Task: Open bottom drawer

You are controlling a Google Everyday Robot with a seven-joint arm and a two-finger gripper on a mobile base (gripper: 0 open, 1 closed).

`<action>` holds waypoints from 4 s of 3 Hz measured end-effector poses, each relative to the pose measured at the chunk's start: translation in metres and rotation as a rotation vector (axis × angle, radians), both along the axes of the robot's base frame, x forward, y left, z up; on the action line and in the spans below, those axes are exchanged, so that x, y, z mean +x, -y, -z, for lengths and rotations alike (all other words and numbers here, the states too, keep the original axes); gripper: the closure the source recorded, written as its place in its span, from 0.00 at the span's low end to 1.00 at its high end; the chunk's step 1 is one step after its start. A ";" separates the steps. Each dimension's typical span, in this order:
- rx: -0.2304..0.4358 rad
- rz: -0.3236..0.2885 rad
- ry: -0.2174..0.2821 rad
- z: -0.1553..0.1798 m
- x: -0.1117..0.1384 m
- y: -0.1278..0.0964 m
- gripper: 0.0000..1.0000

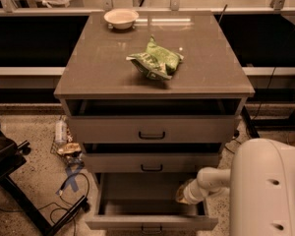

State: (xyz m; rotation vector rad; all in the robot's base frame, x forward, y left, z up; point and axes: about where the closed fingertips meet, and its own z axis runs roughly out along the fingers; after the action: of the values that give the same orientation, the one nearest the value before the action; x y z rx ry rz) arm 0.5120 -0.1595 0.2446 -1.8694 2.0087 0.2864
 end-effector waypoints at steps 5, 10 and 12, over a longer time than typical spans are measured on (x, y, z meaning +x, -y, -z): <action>0.076 -0.057 -0.178 0.076 -0.034 -0.029 1.00; 0.055 -0.093 -0.302 0.066 -0.113 -0.009 0.81; 0.057 -0.094 -0.306 0.066 -0.115 -0.010 0.35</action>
Offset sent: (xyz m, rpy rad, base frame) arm 0.0411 0.0023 -0.0399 0.0258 -0.0196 -0.0116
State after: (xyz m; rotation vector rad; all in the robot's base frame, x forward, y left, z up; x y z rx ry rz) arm 0.3974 -0.1492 0.1789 -1.9859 2.0790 0.6853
